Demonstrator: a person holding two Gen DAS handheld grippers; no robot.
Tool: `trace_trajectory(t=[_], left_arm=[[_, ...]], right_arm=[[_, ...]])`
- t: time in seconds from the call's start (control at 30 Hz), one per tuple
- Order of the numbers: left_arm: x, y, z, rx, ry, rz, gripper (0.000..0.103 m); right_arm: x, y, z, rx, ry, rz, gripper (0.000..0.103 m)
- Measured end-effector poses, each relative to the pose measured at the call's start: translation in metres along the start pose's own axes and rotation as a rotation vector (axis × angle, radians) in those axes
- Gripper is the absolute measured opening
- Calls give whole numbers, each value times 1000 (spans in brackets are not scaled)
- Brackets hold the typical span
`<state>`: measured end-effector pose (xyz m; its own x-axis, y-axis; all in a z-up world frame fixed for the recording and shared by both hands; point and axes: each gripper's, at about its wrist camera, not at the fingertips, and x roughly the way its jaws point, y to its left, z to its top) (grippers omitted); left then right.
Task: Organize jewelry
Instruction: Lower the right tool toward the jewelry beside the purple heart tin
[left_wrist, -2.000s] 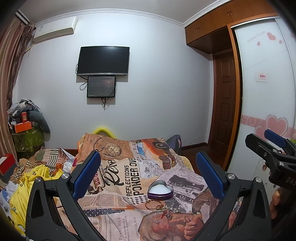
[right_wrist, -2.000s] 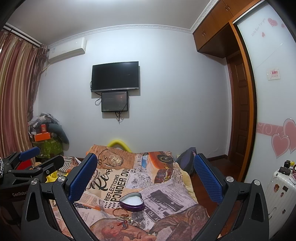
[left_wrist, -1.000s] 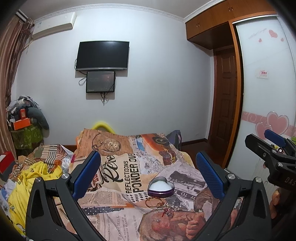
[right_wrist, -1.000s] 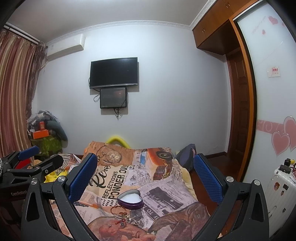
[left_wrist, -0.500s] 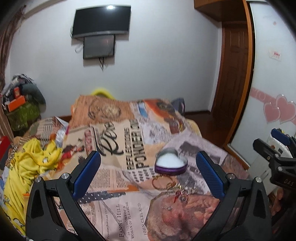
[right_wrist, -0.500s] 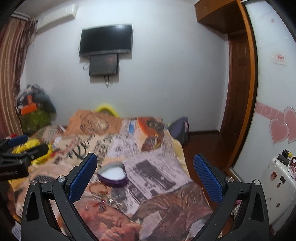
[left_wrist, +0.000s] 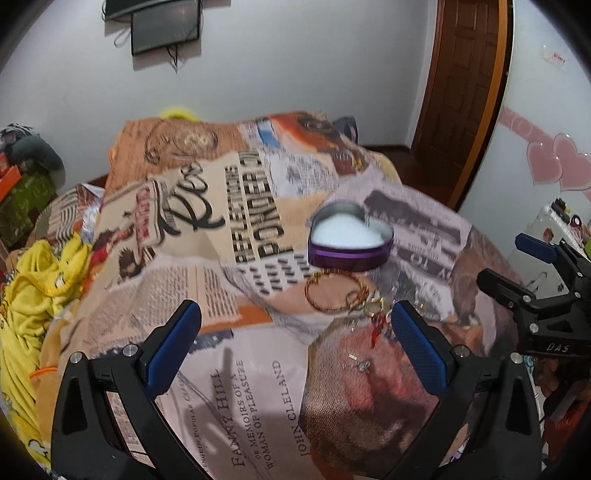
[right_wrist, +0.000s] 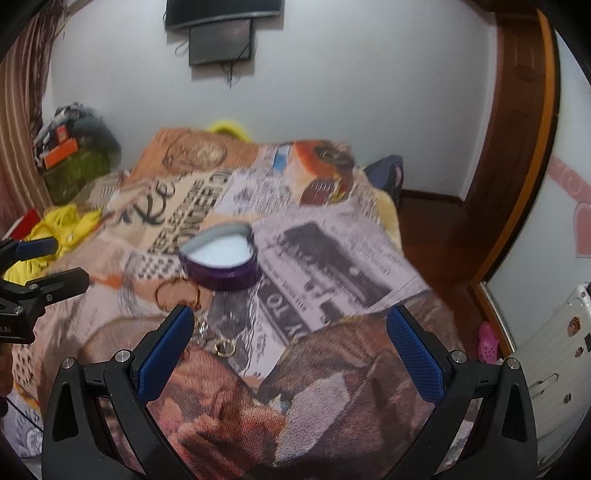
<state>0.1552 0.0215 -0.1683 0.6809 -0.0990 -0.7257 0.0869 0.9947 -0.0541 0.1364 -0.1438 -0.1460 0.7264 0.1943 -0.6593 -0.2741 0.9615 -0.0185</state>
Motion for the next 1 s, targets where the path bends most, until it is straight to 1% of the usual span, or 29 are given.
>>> trace_trajectory(t=[0.07,0.13,0.17,0.2,0.23,0.3,0.33,0.4,0.43,0.5,0.53,0.6,0.63,0.7,0.77,0.9,1.0], left_arm=[[8,0,-3,-3,30,-11,103],[16,0,-6,-3,60,-17,96],[18,0,-7,-2,71,-16,89],[22,-1,-9,0,91,-19,85],[26,-2,-11,3,109,-31,83],[29,-4,-14,5,127,-52,75],[30,-5,-16,9,133,-60,74],[31,-10,-18,20,141,-84,70],[31,-12,-18,22,144,-93,69],[33,-17,-20,33,154,-118,63],[34,-21,-22,42,161,-127,61],[36,-24,-24,55,177,-142,50],[39,-26,-26,59,190,-153,48],[41,-28,-28,60,206,-167,41],[43,-28,-31,60,220,-178,37],[45,-29,-34,57,231,-206,32],[46,-33,-36,72,236,-206,29]], right_arm=[[9,2,-4,-9,26,19,103],[18,5,-10,-18,56,46,103],[22,6,-11,-20,64,52,101],[27,8,-14,-23,85,61,96],[31,9,-16,-26,101,67,94],[39,10,-18,-25,127,89,83],[42,11,-19,-24,140,103,81],[45,12,-21,-26,152,119,73],[46,14,-22,-29,157,129,71],[47,17,-23,-35,165,147,62],[48,18,-24,-38,170,157,60],[51,21,-24,-45,181,174,51],[52,22,-25,-49,188,180,49],[56,24,-27,-55,199,190,42],[58,25,-28,-55,206,201,39],[60,26,-27,-56,206,218,36],[62,28,-28,-59,208,225,35]])
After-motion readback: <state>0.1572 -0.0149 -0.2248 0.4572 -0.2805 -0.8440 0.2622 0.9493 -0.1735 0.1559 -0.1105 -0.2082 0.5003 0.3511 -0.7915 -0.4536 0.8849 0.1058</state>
